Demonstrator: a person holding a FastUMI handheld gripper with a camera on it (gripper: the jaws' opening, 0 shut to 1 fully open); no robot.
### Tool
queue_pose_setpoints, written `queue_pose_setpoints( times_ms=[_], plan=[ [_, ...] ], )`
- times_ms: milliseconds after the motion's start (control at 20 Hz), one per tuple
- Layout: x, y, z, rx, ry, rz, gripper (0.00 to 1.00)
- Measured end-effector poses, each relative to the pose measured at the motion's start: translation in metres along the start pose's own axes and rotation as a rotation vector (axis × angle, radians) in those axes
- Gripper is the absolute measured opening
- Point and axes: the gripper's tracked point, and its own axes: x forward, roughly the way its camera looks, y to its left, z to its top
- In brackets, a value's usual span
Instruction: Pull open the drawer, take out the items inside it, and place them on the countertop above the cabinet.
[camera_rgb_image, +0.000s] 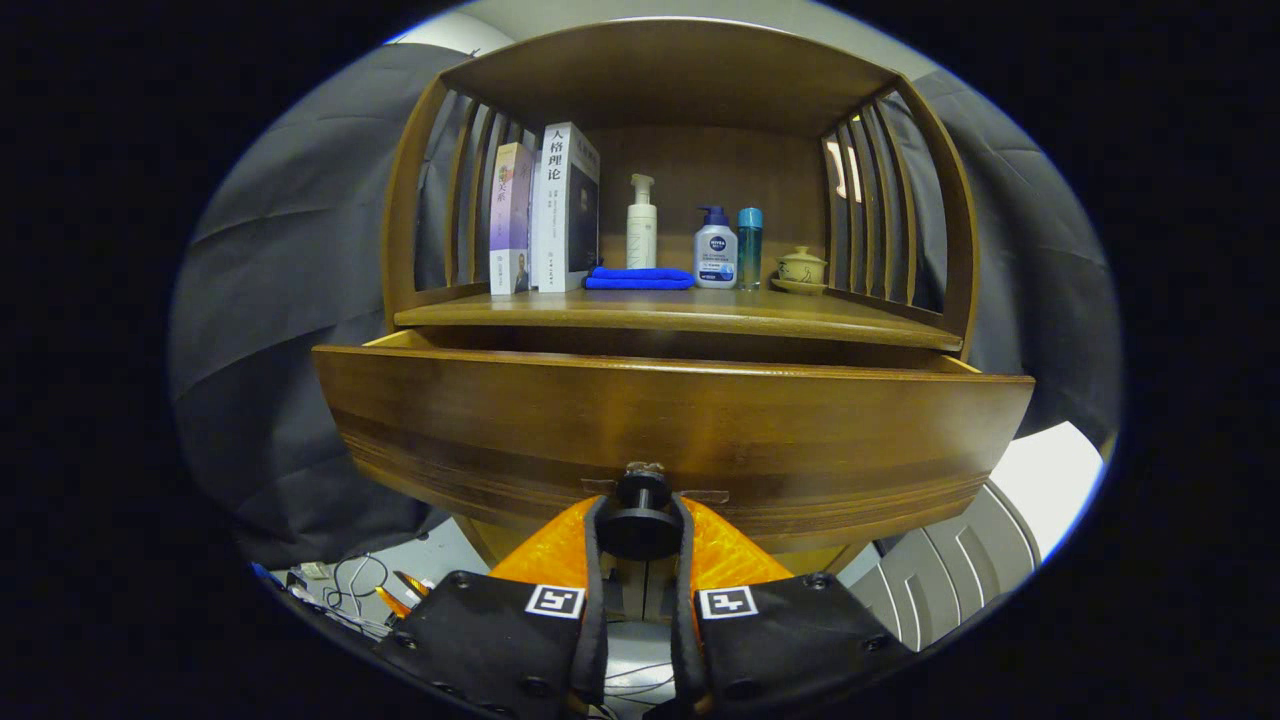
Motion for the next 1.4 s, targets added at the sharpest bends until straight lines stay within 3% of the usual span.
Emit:
queue_pose_setpoints(
  times_ms=[1400],
  plan=[
    [-0.094, 0.010, -0.045, -0.062, 0.045, 0.088, 0.28]
  ],
)
